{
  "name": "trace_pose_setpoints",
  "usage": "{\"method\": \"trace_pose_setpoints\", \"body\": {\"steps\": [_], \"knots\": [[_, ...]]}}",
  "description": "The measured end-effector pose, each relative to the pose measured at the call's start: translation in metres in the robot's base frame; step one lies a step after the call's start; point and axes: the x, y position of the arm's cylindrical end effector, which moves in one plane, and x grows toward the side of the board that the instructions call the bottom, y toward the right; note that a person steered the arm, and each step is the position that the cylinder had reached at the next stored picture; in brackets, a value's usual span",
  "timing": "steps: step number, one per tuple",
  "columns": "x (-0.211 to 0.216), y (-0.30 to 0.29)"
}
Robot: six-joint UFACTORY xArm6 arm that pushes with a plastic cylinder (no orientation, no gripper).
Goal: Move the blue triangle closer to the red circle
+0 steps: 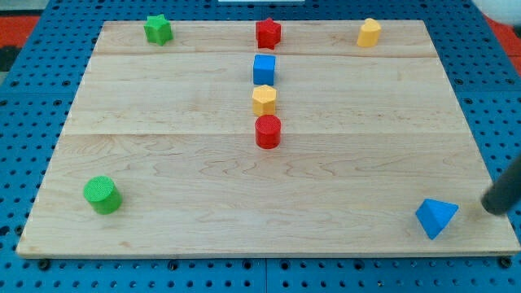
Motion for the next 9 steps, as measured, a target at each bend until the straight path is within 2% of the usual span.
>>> {"method": "trace_pose_setpoints", "body": {"steps": [1, 2, 3, 5, 6, 7, 8, 9], "knots": [[0.026, -0.049], [0.007, -0.112], [-0.011, -0.147], [-0.007, -0.042], [-0.034, -0.09], [-0.015, -0.158], [0.002, -0.124], [-0.016, -0.149]]}}
